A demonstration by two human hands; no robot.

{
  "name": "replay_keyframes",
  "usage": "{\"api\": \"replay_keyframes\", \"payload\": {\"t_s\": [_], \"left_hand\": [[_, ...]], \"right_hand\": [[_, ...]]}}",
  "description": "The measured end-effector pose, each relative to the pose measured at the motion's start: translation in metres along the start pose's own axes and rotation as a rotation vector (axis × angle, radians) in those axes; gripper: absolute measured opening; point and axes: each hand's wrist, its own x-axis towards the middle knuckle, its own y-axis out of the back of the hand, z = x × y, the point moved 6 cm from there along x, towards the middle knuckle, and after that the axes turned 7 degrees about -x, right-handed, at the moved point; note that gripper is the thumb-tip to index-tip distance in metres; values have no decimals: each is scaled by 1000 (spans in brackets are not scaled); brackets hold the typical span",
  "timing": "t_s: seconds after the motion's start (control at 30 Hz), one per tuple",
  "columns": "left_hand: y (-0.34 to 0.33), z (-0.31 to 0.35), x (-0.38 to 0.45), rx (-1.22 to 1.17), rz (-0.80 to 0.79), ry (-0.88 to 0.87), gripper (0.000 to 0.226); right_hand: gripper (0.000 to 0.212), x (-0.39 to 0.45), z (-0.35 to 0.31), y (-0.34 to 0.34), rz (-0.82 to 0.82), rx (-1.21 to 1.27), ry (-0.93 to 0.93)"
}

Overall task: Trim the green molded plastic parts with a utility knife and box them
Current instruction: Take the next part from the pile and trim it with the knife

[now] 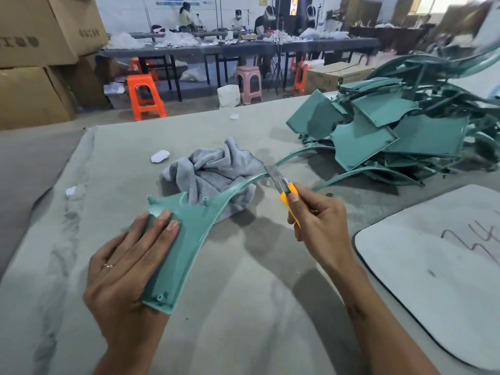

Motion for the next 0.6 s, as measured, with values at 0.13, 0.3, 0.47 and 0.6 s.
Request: {"api": "replay_keyframes", "payload": {"t_s": [0.13, 0.3, 0.47, 0.6], "left_hand": [[-4, 4, 2, -27, -27, -21, 36], [-4, -7, -2, -70, 49, -19, 36], [0, -20, -7, -166, 232, 112, 52], [4, -31, -15, -275, 506, 570, 9]], "right_hand": [[24, 6, 26, 16, 89, -202, -183], [37, 4, 12, 14, 23, 13, -90], [24, 0, 23, 25, -8, -793, -202], [23, -2, 20, 26, -37, -961, -213]]}}
